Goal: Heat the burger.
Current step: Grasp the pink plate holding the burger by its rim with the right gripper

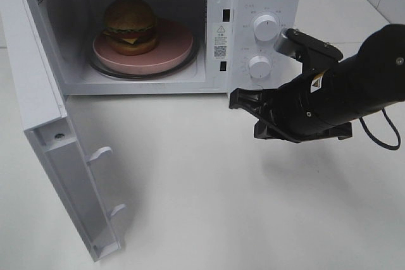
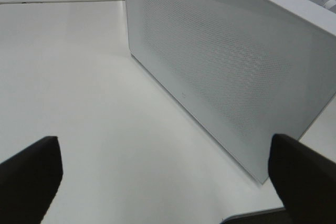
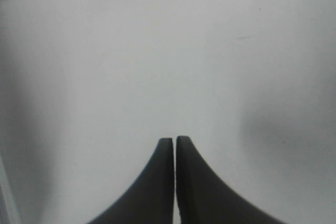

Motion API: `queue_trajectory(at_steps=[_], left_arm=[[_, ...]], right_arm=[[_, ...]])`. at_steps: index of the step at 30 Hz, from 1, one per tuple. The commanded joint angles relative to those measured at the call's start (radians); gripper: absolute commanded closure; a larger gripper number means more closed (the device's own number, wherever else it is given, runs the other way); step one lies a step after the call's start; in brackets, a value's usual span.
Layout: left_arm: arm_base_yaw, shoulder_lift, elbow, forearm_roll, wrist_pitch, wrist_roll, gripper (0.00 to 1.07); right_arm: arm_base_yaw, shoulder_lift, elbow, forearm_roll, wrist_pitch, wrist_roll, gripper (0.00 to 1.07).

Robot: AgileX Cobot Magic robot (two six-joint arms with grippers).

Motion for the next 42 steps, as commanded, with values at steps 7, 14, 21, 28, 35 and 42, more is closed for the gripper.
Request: queue_trajectory(at_steps=[7,14,21,28,35,42], left_arm=[[0.004,-0.017,0.003,-0.001,-0.009,0.001,0.07],[0.004,-0.017,0.003,-0.001,-0.009,0.001,0.07],[0.004,-0.017,0.003,-0.001,-0.009,0.001,0.07],[0.004,-0.017,0.003,-0.001,-0.009,0.001,0.07],[0.004,-0.017,0.003,-0.001,-0.009,0.001,0.07],[0.004,-0.017,0.003,-0.001,-0.009,0.001,0.07]], right_arm=[[0.002,-0.01,-0.121,-0.009,0.322,-0.374,1.04],[0.002,-0.01,-0.186,-0.053,0.482,-0.828,1.01],[0.002,-0.01,-0.201,-0.085,0.51,-1.244,0.98],[0.002,-0.01,-0.202,-0.134,0.464,-1.609,0.92],[0.002,-0.01,-0.204,-0.238,0.413,-1.62,0.81],[0.054,-0.01,-0.204,-0.334,0.272,-1.565,0.53]])
